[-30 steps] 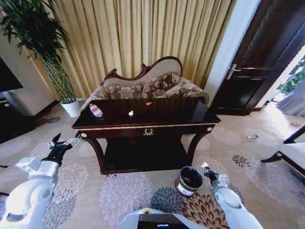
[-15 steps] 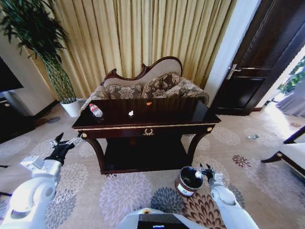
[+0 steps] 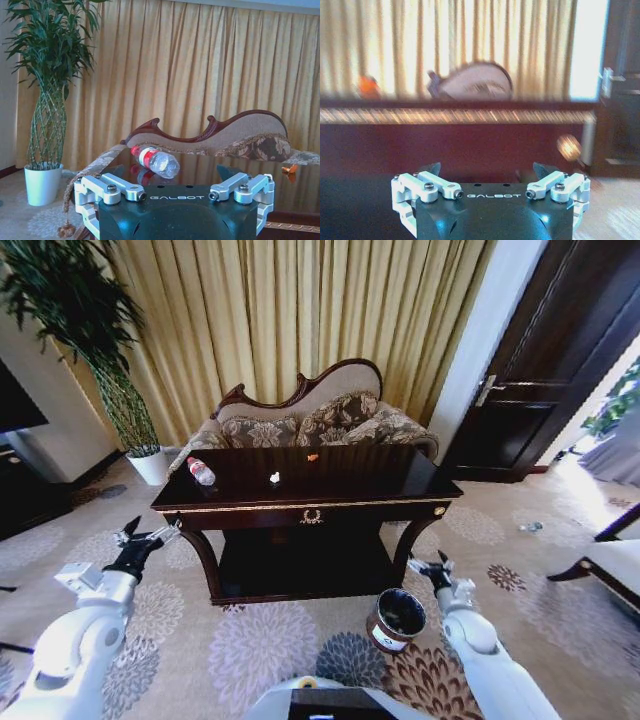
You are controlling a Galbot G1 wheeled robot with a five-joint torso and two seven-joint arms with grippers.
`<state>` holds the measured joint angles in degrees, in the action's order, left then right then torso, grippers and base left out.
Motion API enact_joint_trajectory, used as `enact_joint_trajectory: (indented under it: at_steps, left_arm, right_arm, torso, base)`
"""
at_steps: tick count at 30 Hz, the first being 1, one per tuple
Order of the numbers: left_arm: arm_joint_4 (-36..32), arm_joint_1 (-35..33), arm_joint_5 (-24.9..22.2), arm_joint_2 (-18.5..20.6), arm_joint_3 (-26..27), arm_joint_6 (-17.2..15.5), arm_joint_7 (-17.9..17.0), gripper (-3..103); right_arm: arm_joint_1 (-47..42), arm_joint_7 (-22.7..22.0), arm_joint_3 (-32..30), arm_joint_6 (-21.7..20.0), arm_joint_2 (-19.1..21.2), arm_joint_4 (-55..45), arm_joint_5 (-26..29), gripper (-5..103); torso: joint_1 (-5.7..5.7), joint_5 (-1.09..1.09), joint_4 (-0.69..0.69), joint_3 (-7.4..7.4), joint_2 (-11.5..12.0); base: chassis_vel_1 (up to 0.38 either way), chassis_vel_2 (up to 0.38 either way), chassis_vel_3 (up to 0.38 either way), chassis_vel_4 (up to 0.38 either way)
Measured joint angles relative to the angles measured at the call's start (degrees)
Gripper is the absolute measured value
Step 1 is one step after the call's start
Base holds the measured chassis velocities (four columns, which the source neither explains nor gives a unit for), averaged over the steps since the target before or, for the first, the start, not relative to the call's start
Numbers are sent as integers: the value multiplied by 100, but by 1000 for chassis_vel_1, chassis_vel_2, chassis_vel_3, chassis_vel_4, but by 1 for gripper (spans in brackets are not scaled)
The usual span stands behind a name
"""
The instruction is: Move to the front of the table and place the trash on the table into the trash bin.
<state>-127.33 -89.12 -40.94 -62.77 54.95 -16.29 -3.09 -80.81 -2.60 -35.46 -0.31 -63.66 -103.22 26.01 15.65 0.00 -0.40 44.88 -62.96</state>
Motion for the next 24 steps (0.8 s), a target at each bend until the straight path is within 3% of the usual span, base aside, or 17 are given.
enact_joint_trajectory:
  at_steps: [11, 24]
  left_arm:
    - [-63, -52, -26, 9, 82, -11, -5, 100]
    - [-115, -72, -112, -1, 193, -120, 23, 100]
  right_arm:
    - [73, -140, -20, -672, 439, -1451, 878, 100]
    - [20, -36, -71, -737, 489, -1484, 831, 100]
  torso:
    - [0, 0, 0, 0, 0]
    - [0, 1, 0, 0, 0]
  base:
    - [0, 0, 0, 0]
    - [0, 0, 0, 0]
